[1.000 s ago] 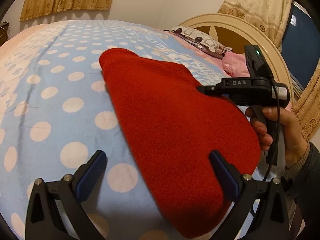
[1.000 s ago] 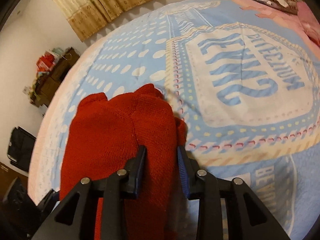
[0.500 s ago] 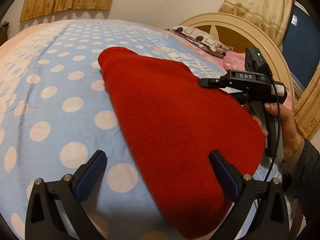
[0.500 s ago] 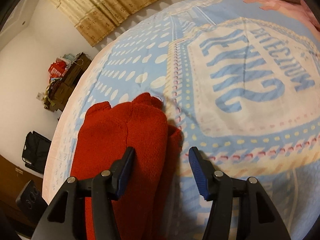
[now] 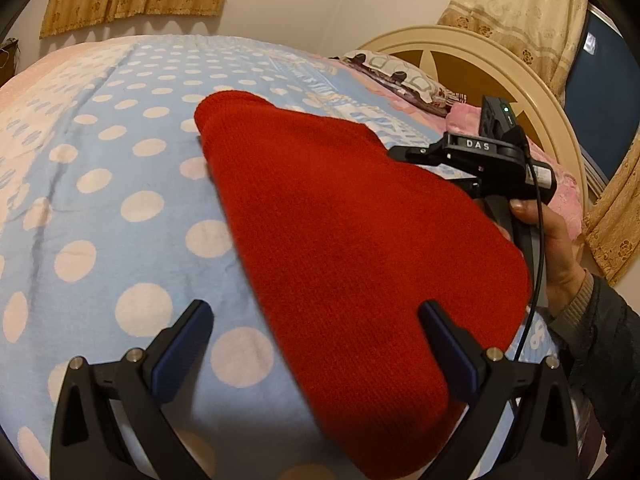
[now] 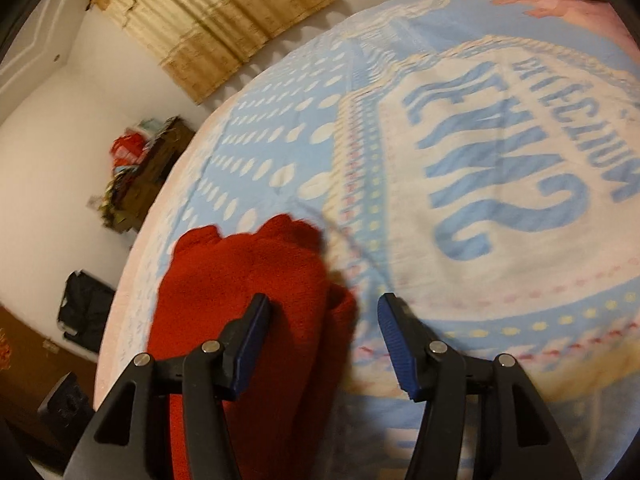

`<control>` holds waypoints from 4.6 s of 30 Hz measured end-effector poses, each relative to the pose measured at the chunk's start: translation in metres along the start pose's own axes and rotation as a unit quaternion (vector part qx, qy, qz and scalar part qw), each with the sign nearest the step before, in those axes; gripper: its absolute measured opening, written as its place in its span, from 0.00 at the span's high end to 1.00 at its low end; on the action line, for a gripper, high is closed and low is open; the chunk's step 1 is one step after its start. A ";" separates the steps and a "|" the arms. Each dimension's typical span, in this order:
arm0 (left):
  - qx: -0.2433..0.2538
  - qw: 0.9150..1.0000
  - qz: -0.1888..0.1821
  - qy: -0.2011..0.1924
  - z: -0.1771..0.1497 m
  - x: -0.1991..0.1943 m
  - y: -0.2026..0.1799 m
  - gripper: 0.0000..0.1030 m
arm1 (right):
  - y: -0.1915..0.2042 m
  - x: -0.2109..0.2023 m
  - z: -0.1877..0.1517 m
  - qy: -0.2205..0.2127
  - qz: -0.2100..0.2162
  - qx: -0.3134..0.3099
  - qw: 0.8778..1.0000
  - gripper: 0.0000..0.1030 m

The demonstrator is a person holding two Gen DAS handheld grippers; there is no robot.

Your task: Fold small clothes

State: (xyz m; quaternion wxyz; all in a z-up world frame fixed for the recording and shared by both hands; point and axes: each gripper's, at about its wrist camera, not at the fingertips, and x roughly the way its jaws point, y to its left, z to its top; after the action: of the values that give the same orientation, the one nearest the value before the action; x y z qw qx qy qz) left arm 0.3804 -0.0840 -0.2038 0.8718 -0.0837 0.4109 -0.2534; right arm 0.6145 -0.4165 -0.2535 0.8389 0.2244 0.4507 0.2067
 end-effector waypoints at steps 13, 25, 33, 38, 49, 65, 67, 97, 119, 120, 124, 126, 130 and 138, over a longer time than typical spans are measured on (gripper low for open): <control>0.000 1.000 0.003 0.009 0.004 0.006 -0.003 0.00 | 0.008 0.019 -0.002 0.012 0.032 -0.007 0.999 0.60; 0.004 1.000 -0.026 0.013 0.005 0.007 -0.006 0.05 | -0.001 0.021 -0.003 0.018 0.072 0.013 0.997 0.68; -0.011 0.998 -0.056 0.006 0.006 0.004 -0.007 0.42 | 0.010 0.013 -0.009 0.001 0.067 -0.011 0.998 0.75; -0.017 0.999 -0.051 -0.001 0.007 -0.006 -0.008 0.55 | 0.024 -0.003 -0.010 -0.029 0.080 -0.013 0.996 0.76; 0.030 0.999 -0.018 -0.005 0.008 -0.043 -0.018 0.57 | 0.059 -0.025 -0.027 -0.044 0.072 -0.034 0.996 0.76; 0.036 0.999 0.022 -0.019 -0.014 -0.100 -0.008 0.58 | 0.119 -0.018 -0.062 -0.036 0.100 -0.055 0.993 0.76; 0.032 0.999 0.025 -0.024 -0.017 -0.106 -0.005 0.58 | 0.128 -0.016 -0.066 -0.035 0.104 -0.058 0.992 0.76; -0.034 0.993 0.077 -0.081 -0.065 -0.202 0.053 0.58 | 0.266 0.028 -0.117 0.007 0.158 -0.117 0.980 0.85; -0.089 0.984 0.121 -0.096 -0.103 -0.248 0.101 0.59 | 0.361 0.103 -0.157 0.086 0.189 -0.171 0.963 0.87; -0.091 0.983 0.123 -0.098 -0.105 -0.250 0.103 0.59 | 0.366 0.107 -0.159 0.088 0.191 -0.174 0.962 0.87; -0.102 0.980 0.133 -0.106 -0.110 -0.258 0.113 0.59 | 0.385 0.119 -0.164 0.099 0.196 -0.183 0.958 0.87; -0.109 0.979 0.136 -0.108 -0.115 -0.260 0.119 0.59 | 0.395 0.126 -0.168 0.105 0.197 -0.188 0.956 0.87; -0.122 0.977 0.141 -0.109 -0.122 -0.263 0.127 0.59 | 0.408 0.137 -0.177 0.114 0.199 -0.196 0.953 0.87; -0.138 0.973 0.145 -0.112 -0.132 -0.267 0.135 0.59 | 0.424 0.153 -0.186 0.126 0.200 -0.205 0.950 0.88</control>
State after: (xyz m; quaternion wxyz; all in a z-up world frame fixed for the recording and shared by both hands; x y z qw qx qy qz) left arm 0.1875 0.1764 -0.1572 0.9199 -0.1703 0.3490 -0.0541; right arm 0.4734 0.0481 -0.2083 0.7445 0.1056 0.4468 0.4847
